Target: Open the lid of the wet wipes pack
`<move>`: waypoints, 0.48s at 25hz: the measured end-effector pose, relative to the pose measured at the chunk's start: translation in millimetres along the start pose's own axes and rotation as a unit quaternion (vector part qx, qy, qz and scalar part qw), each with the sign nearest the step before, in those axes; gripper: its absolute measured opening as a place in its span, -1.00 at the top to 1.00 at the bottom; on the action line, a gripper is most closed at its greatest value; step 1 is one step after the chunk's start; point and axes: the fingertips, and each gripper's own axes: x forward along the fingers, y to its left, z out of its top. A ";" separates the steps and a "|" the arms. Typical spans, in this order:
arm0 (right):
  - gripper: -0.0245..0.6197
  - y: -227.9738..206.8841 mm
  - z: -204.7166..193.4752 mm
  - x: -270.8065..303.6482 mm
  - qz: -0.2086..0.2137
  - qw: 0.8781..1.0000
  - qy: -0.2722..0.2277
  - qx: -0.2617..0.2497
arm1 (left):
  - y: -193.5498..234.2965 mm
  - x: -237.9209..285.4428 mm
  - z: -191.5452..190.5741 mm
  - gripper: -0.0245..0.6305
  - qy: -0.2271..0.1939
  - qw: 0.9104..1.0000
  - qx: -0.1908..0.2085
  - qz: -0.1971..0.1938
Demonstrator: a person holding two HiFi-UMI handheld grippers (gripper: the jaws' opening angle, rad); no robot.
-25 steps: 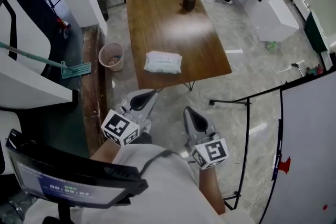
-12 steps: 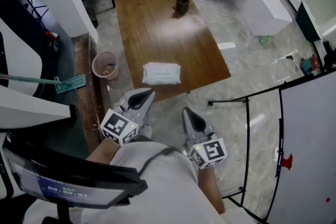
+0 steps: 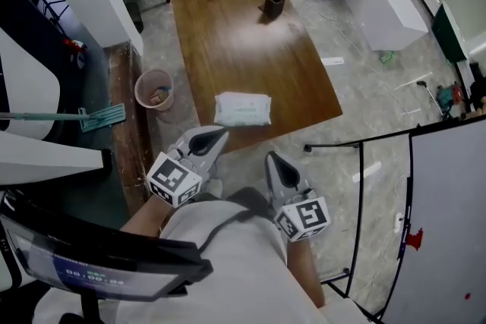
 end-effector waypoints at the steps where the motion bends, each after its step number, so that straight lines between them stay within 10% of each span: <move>1: 0.90 1.5 -1.2 3.9 0.003 1.000 0.002 0.001 | 4.1 -2.1 -1.7 0.92 0.002 1.000 -0.003 0.004; 12: 0.90 3.9 -0.7 34.2 0.036 0.999 0.009 -0.003 | 28.2 -10.3 -7.8 0.91 0.011 0.999 -0.011 0.029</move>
